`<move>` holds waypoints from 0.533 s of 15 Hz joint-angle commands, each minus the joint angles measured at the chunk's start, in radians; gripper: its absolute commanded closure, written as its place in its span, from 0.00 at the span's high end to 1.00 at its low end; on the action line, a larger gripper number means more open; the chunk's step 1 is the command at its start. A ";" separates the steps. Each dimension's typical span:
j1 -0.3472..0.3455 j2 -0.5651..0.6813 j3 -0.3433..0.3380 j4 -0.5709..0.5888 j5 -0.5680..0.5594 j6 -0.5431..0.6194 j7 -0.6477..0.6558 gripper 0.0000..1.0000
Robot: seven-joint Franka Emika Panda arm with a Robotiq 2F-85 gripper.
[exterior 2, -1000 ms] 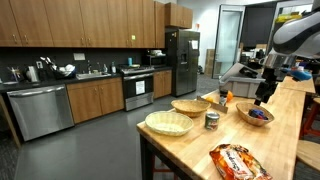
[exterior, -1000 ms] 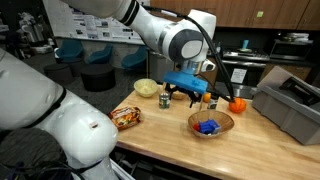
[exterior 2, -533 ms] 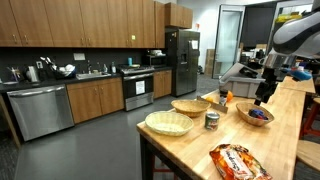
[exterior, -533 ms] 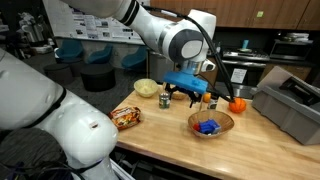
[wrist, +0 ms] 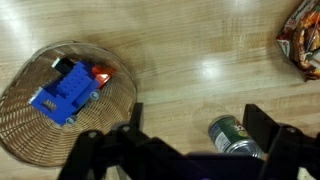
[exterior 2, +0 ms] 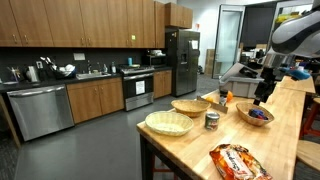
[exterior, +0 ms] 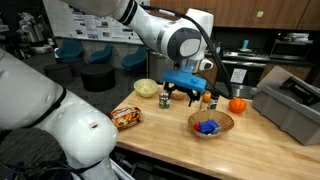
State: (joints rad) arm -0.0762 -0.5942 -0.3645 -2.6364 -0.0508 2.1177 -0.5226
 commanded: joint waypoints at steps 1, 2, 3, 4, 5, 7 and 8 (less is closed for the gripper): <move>-0.004 -0.005 0.018 0.012 0.022 0.006 -0.016 1.00; -0.005 -0.002 0.020 0.017 0.022 0.009 -0.014 1.00; -0.006 0.000 0.024 0.022 0.020 0.010 -0.011 1.00; -0.008 0.004 0.028 0.027 0.015 0.011 -0.006 1.00; -0.008 0.010 0.031 0.033 0.012 0.010 -0.003 1.00; -0.003 0.023 0.031 0.048 0.019 0.008 -0.003 1.00; 0.002 0.034 0.028 0.058 0.027 0.004 -0.005 1.00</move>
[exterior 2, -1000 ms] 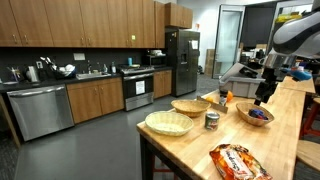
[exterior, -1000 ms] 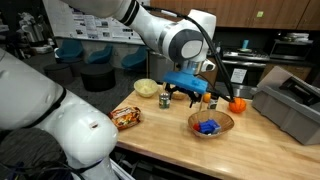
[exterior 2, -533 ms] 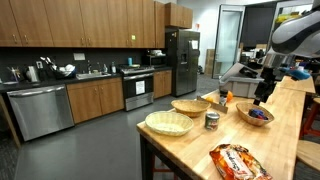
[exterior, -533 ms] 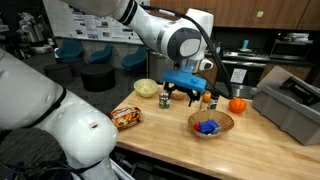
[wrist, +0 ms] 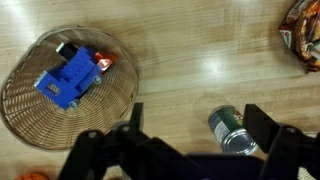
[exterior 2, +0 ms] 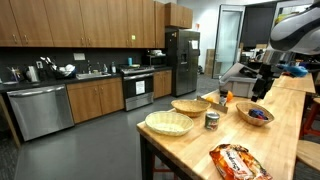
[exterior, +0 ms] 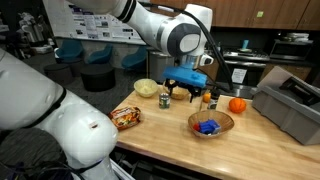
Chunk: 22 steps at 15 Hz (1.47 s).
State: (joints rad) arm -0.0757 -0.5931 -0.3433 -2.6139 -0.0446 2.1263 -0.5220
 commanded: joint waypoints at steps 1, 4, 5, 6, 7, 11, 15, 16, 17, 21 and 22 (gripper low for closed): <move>0.007 0.044 0.003 0.044 0.037 -0.006 0.000 1.00; 0.020 0.071 -0.012 0.060 0.124 0.012 0.009 1.00; 0.027 0.082 -0.009 0.067 0.155 0.018 0.010 1.00; 0.034 0.093 -0.001 0.076 0.178 0.022 0.010 1.00; 0.041 0.103 0.005 0.084 0.200 0.025 0.008 1.00; 0.074 0.161 0.046 0.147 0.258 0.040 0.024 1.00; 0.072 0.261 0.093 0.235 0.239 0.025 0.066 1.00; 0.068 0.286 0.101 0.253 0.236 0.020 0.071 1.00; 0.061 0.306 0.109 0.266 0.228 0.018 0.078 1.00; 0.002 0.353 0.118 0.280 0.133 -0.005 0.139 1.00; -0.017 0.359 0.120 0.277 0.093 -0.010 0.168 1.00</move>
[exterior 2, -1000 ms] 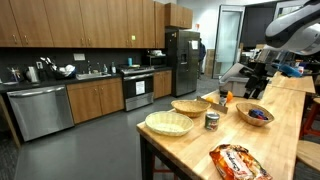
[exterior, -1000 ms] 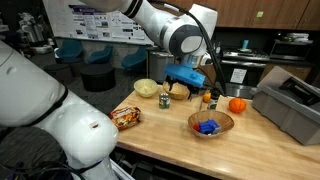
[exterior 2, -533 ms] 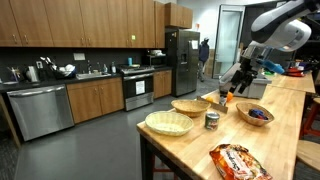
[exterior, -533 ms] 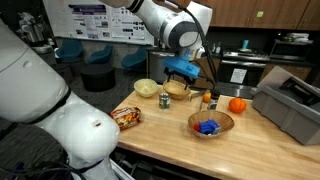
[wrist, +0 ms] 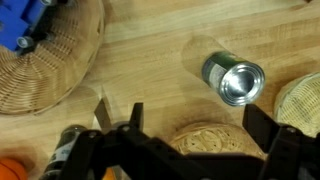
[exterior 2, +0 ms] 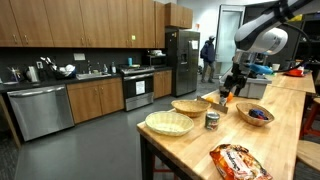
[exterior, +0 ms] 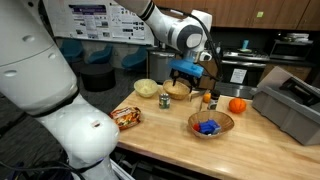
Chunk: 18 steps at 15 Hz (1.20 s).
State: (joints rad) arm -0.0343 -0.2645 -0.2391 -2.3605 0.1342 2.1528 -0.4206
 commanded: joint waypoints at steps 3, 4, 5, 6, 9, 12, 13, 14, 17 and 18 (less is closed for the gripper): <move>-0.098 0.039 0.014 0.012 -0.154 -0.044 0.122 1.00; -0.103 0.043 0.016 0.009 -0.159 -0.046 0.131 1.00; -0.100 0.048 0.022 0.005 -0.156 -0.043 0.134 1.00; -0.096 0.051 0.028 0.002 -0.151 -0.043 0.138 1.00; -0.069 0.064 0.058 -0.004 -0.123 -0.033 0.135 1.00; -0.042 0.079 0.084 0.003 -0.072 -0.013 0.125 1.00; -0.035 0.085 0.091 0.006 -0.059 -0.008 0.120 1.00; -0.030 0.091 0.097 0.009 -0.051 -0.003 0.116 1.00; -0.035 0.112 0.103 0.020 -0.069 0.018 0.126 1.00; -0.039 0.114 0.102 0.021 -0.074 0.021 0.125 1.00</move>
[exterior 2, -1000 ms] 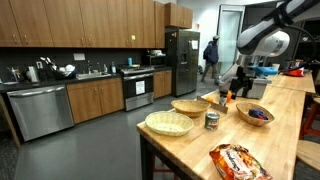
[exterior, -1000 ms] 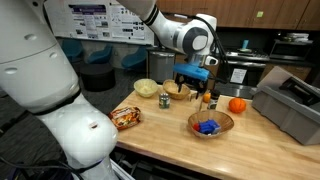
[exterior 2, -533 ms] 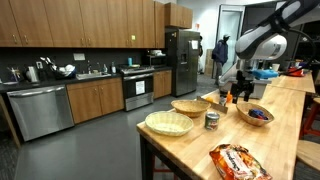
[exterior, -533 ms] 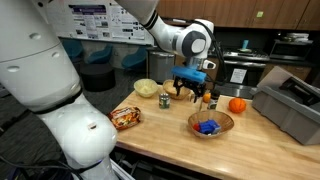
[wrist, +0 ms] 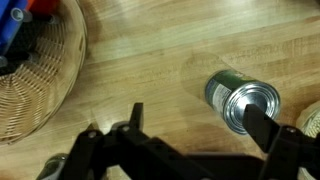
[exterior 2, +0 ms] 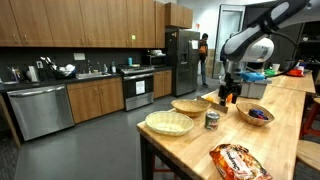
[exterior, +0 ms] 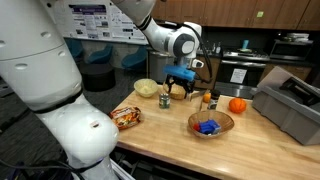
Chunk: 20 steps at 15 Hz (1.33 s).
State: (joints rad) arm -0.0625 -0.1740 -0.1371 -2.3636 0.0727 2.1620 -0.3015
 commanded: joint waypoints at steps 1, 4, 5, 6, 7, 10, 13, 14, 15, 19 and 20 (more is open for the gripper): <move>-0.019 0.024 -0.004 0.026 -0.021 0.013 0.011 1.00; -0.041 0.033 -0.018 0.039 -0.032 0.007 0.007 1.00; -0.049 0.036 -0.023 0.045 -0.032 0.007 0.007 1.00; -0.056 0.039 -0.028 0.051 -0.029 0.006 0.003 1.00; -0.063 0.043 -0.033 0.057 -0.029 0.008 0.003 1.00; -0.075 0.055 -0.045 0.075 -0.022 0.008 -0.009 1.00; -0.073 0.101 -0.050 0.098 -0.010 0.008 -0.027 1.00; -0.070 0.120 -0.048 0.105 0.001 0.010 -0.039 1.00; -0.067 0.143 -0.043 0.109 0.004 0.026 -0.037 1.00; -0.073 0.187 -0.031 0.142 -0.005 0.054 -0.056 1.00; -0.076 0.174 -0.030 0.144 -0.019 0.051 -0.054 1.00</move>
State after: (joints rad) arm -0.1282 -0.0043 -0.1718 -2.2563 0.0649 2.2175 -0.3306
